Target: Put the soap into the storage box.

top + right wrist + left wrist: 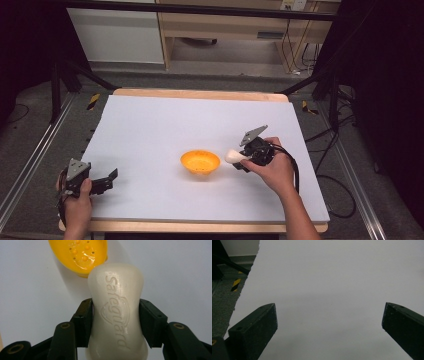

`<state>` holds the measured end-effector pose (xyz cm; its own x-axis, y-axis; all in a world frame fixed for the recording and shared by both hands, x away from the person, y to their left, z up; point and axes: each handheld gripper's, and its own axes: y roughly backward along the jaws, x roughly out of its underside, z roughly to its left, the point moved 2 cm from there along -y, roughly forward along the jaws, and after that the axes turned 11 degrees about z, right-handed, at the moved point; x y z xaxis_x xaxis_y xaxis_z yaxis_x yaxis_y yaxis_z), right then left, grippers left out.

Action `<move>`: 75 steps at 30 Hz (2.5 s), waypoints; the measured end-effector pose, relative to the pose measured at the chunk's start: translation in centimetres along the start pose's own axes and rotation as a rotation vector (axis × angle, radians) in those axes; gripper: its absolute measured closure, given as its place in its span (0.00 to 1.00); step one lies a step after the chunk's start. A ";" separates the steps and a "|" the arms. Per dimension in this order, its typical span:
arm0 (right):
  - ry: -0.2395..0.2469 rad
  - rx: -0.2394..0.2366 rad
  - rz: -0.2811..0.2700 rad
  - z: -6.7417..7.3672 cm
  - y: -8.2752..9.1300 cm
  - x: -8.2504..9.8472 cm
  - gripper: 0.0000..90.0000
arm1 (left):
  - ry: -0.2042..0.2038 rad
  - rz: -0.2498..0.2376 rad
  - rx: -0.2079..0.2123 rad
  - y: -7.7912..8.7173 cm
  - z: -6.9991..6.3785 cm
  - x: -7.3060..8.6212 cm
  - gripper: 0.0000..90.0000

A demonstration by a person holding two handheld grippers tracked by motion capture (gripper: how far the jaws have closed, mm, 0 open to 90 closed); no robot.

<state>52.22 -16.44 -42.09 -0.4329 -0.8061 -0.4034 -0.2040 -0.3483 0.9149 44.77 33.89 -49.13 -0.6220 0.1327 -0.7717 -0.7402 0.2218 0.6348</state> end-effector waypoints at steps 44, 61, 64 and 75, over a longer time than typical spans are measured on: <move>0.164 -0.061 0.018 3.1 -2.2 -8.7 0.54 | 0.008 0.000 0.010 0.0 0.2 0.0 0.00; 0.239 -0.059 0.032 3.9 -2.9 -10.5 0.54 | 0.012 -0.004 0.011 0.1 0.3 0.0 0.00; 0.249 -0.061 0.039 4.1 -3.4 -10.7 0.54 | 0.012 -0.004 0.011 0.1 0.3 0.0 0.00; 0.260 -0.056 0.090 4.1 -4.6 -10.8 0.54 | 0.014 -0.005 0.013 0.1 0.3 0.0 0.00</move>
<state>54.27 -4.17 -41.94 -0.2056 -0.9281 -0.3103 -0.1228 -0.2901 0.9491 44.78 34.24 -49.08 -0.6218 0.1183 -0.7742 -0.7399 0.2353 0.6302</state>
